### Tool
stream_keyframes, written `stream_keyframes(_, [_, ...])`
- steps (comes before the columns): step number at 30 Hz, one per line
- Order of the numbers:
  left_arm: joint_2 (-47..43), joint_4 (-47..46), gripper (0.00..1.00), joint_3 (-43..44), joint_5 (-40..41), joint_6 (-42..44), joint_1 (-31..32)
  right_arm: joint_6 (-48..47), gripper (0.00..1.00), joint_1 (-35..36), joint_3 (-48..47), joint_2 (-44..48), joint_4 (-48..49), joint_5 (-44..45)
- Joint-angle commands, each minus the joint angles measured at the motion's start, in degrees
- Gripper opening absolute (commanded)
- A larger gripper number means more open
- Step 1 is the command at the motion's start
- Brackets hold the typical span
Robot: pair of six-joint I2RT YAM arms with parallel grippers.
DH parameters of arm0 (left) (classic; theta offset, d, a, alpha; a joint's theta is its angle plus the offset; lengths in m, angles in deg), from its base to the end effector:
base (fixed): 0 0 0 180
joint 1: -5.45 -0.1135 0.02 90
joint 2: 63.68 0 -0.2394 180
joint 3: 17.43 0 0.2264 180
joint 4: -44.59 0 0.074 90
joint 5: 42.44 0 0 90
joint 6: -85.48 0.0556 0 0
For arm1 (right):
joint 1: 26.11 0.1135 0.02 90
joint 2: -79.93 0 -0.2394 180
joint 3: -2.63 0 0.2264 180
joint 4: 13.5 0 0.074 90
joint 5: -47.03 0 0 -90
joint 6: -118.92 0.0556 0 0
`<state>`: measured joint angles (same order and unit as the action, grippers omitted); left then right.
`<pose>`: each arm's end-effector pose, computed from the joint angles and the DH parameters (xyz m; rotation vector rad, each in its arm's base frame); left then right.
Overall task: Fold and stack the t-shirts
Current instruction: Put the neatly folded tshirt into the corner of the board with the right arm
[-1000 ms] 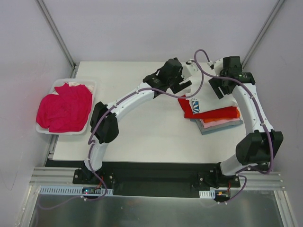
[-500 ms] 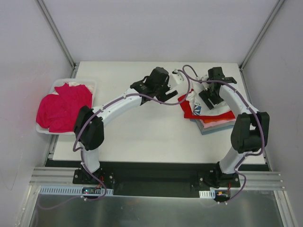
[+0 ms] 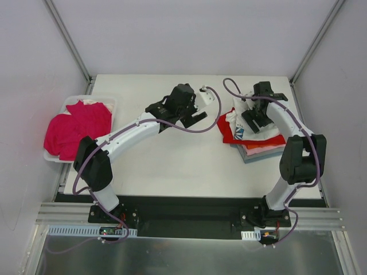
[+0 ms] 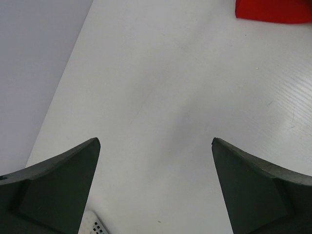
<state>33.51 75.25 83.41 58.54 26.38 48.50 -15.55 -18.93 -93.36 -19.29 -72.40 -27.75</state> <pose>0.2926 -0.2588 0.3070 1.1254 1.6936 0.0624 0.3432 0.0285 0.2242 -1.1001 2.4794 -0.5582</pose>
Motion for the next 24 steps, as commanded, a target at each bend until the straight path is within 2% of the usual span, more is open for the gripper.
stream_keyframes(1, [-1.9,-1.1,0.99,-0.7,0.0,-1.4,-0.4,1.2,0.84,2.2,-4.5,5.9,-2.4,2.3])
stream_keyframes(8, [-0.9,-1.8,0.99,-1.8,-0.3,-2.3,-0.3,1.3,0.86,6.0,-12.3,9.4,-3.4,6.4])
stream_keyframes(15, [-0.2,-2.9,0.99,-2.2,0.4,-2.2,-0.8,-0.4,0.86,5.7,-15.1,4.0,-0.1,8.2])
stream_keyframes(24, [-0.6,-4.0,0.99,-3.6,1.8,-2.2,-2.5,1.6,0.86,4.2,-14.1,-7.0,3.4,1.1])
